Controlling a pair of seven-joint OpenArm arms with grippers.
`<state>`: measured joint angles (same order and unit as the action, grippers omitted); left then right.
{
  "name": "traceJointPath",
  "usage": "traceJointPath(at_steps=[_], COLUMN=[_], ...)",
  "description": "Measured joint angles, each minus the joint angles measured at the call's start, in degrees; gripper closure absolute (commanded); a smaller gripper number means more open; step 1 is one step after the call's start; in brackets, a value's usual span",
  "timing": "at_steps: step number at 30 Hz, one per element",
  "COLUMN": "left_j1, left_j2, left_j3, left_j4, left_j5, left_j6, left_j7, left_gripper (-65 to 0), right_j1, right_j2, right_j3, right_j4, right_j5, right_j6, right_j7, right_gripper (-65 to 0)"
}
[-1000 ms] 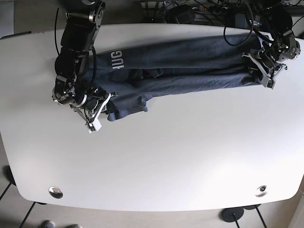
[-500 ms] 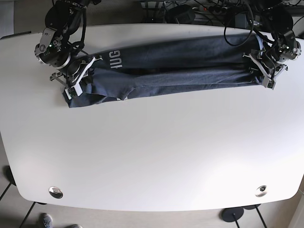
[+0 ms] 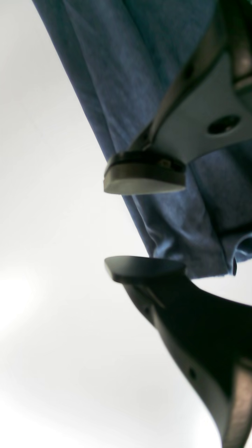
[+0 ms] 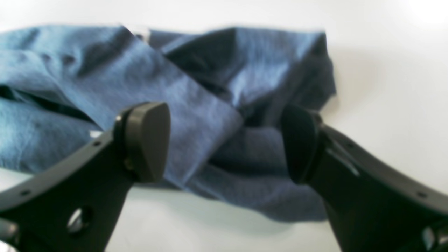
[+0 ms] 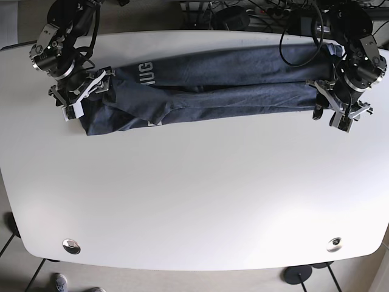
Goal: Fold the T-shirt properly
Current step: 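Lay the folded strip down and regrasp its ends with both grippers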
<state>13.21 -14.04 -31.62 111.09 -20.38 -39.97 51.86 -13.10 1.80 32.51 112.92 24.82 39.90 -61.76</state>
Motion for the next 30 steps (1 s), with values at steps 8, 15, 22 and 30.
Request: traceJointPath(at_steps=[8, 15, 22, 30], left_j1=[8.9, 5.4, -6.4, -2.7], left_j2=[4.2, 1.8, -0.1, 3.1], left_j3=[2.0, -0.3, 5.1, -1.5], left_j4=[-1.4, -16.0, -23.7, -6.2], left_j5=[0.8, -0.6, 0.0, -0.2], left_j6=[0.0, -0.6, -0.2, -0.1], left_j7=[1.1, -0.7, -0.2, 0.6], left_gripper=[-25.7, -25.6, -25.6, -37.8], right_j1=[0.7, 1.7, 8.3, 7.8], right_j2=[0.0, 1.9, 6.6, 6.5], right_j3=[-10.1, -10.2, -10.1, -10.4], right_j4=[-7.8, -21.8, -29.7, -25.9], right_j5=[-0.2, -6.6, -6.9, -8.4], right_j6=[-0.02, 0.68, 0.74, 0.13], right_j7=[2.2, 18.0, 20.6, 18.2], right_gripper=[-21.6, -12.7, -12.4, -12.4])
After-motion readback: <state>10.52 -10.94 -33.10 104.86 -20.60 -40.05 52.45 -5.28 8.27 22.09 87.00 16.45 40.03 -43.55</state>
